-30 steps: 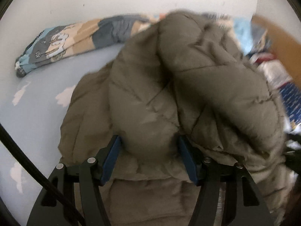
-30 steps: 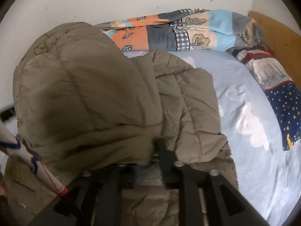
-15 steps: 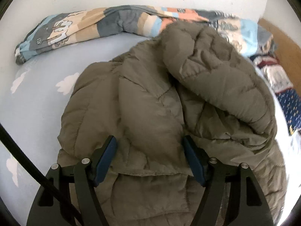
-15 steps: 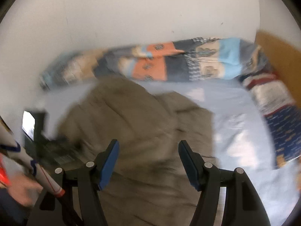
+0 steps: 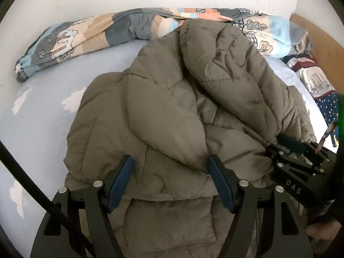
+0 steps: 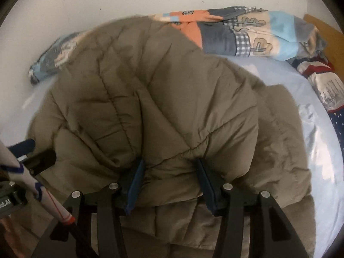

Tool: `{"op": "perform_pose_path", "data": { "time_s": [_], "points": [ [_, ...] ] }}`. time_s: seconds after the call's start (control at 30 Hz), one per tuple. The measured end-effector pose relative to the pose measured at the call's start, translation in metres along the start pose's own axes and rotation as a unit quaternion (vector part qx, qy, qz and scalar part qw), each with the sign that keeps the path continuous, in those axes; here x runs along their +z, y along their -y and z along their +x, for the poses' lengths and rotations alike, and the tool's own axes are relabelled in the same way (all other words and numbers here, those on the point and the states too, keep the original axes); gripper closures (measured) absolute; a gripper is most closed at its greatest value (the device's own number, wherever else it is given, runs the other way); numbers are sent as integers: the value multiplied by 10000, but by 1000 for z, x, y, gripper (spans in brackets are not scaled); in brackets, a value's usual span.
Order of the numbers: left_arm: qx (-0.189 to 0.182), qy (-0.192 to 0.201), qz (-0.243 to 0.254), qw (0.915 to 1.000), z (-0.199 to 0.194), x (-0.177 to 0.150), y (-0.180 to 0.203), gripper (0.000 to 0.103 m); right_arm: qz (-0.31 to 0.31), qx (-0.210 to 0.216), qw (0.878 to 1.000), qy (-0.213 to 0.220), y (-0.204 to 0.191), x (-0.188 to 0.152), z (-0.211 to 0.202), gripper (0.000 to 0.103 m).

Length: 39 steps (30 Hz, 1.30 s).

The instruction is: Fold large clothes

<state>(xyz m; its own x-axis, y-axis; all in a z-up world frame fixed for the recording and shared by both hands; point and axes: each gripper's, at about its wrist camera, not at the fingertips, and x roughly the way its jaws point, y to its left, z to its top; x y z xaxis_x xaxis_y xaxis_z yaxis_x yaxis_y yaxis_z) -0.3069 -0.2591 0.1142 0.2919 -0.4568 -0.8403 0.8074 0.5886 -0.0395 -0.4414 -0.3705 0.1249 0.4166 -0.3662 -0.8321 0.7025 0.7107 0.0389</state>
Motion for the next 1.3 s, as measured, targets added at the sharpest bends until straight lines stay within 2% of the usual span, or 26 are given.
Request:
{"op": "perform_pose_path", "data": {
  "time_s": [0.2, 0.33, 0.43, 0.5, 0.57, 0.67, 0.73, 0.8, 0.9, 1.07, 1.2, 1.3],
  "points": [
    [-143, 324, -235, 9991, -21, 4, -8, 31, 180, 130, 9997, 59, 5, 6, -22, 49],
    [-88, 543, -330, 9979, -31, 10, -13, 31, 198, 241, 9987, 399, 5, 15, -51, 49],
    [-66, 530, -389, 9978, -30, 11, -16, 31, 191, 443, 9960, 750, -3, 19, -69, 49],
    [-34, 448, -389, 9982, -25, 10, -17, 31, 73, 503, 9955, 800, -12, 20, -68, 49],
    [3, 295, -354, 9989, -18, 8, -16, 31, 27, 502, 9970, 592, -19, 17, -55, 49],
    [46, -99, -214, 9997, -2, 2, -11, 31, 61, 597, 9981, -137, -22, 6, -16, 48],
    [88, -139, -168, 9997, -2, 0, -10, 31, 49, 551, 9984, -140, -24, 3, -12, 48],
    [83, -29, -153, 9998, -10, 1, -9, 31, -7, 536, 9984, -165, -26, 9, -19, 48],
    [10, 195, -255, 9995, -30, 3, -14, 31, 196, 746, 9970, 27, -19, 16, -41, 48],
    [64, 623, -326, 9975, -73, 0, -24, 31, 373, 743, 9960, 338, -6, 18, -90, 48],
    [303, 1006, -240, 9942, -118, -19, -34, 31, 633, 733, 9938, 548, 8, -1, -138, 45],
    [536, 1234, -190, 9907, -155, -49, -47, 26, 774, 693, 9920, 720, 19, -27, -175, 40]
  ]
}}
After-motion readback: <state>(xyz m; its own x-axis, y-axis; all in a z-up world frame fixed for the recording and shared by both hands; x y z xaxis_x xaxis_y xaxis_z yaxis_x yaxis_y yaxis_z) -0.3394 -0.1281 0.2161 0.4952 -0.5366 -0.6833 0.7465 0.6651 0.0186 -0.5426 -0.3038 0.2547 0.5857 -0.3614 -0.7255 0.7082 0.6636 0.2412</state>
